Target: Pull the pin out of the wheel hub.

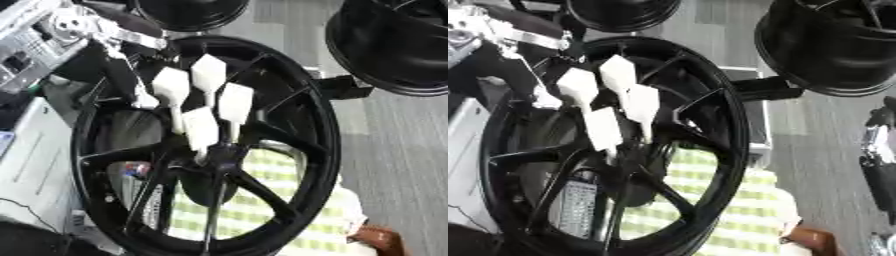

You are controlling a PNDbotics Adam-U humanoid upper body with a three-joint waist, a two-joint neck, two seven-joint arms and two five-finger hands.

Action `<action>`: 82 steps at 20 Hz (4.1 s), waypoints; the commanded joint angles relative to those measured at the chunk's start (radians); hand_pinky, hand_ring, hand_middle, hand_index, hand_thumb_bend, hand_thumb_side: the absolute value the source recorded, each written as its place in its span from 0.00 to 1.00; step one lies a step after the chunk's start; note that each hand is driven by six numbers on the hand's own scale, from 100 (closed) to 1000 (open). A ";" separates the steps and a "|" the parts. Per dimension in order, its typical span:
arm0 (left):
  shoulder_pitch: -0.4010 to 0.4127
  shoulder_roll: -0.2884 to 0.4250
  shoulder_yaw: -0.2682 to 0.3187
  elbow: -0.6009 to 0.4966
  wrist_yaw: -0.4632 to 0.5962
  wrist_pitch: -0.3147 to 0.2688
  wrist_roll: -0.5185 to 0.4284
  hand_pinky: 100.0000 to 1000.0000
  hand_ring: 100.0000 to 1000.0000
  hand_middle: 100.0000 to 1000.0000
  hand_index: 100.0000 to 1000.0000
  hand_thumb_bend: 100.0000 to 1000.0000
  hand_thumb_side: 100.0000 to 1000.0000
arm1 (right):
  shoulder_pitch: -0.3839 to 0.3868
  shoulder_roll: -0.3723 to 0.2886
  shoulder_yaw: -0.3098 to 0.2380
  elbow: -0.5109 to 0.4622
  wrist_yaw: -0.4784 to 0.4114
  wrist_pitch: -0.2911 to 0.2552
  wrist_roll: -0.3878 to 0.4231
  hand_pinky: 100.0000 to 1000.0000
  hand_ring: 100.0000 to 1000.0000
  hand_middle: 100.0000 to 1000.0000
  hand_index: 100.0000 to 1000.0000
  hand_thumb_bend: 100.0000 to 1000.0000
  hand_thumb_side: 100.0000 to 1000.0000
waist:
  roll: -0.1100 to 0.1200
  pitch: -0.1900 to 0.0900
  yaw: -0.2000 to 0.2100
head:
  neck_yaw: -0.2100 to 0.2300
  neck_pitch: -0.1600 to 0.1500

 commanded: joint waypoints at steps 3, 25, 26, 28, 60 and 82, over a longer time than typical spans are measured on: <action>-0.033 0.051 0.063 -0.042 0.027 0.043 0.049 0.44 0.31 0.21 0.40 0.00 0.17 | -0.003 -0.013 -0.010 -0.018 -0.007 0.004 0.000 0.90 0.79 0.57 0.75 0.00 0.62 | 0.000 -0.020 0.002 | -0.004 -0.009; 0.176 0.330 0.665 0.461 0.078 0.010 0.500 0.54 0.37 0.25 0.43 0.00 0.18 | 0.012 -0.019 -0.033 -0.018 0.019 -0.001 -0.033 0.90 0.79 0.57 0.75 0.00 0.61 | 0.006 -0.019 0.040 | -0.068 -0.009; 0.189 0.333 0.671 0.486 0.075 0.002 0.516 0.54 0.38 0.26 0.43 0.00 0.18 | 0.012 -0.020 -0.034 -0.018 0.018 -0.001 -0.033 0.90 0.79 0.57 0.75 0.00 0.61 | 0.006 -0.019 0.040 | -0.067 -0.009; 0.210 0.335 0.677 0.523 0.080 -0.021 0.528 0.55 0.39 0.28 0.45 0.00 0.18 | 0.010 -0.021 -0.034 -0.018 0.018 -0.003 -0.033 0.90 0.79 0.57 0.75 0.00 0.61 | 0.004 -0.019 0.039 | -0.066 -0.012; 0.255 0.298 0.663 0.617 -0.058 -0.149 0.458 0.89 0.86 0.82 0.85 0.00 0.10 | 0.004 -0.020 -0.035 -0.018 0.010 -0.005 -0.028 0.90 0.79 0.57 0.75 0.00 0.61 | -0.003 -0.019 0.029 | -0.074 -0.023; 0.441 0.228 0.742 0.053 0.690 -0.131 0.810 0.72 0.67 0.65 0.75 0.00 0.64 | 0.003 -0.033 -0.048 -0.018 0.033 -0.055 -0.060 0.90 0.79 0.57 0.75 0.00 0.59 | -0.030 -0.015 0.042 | -0.084 -0.018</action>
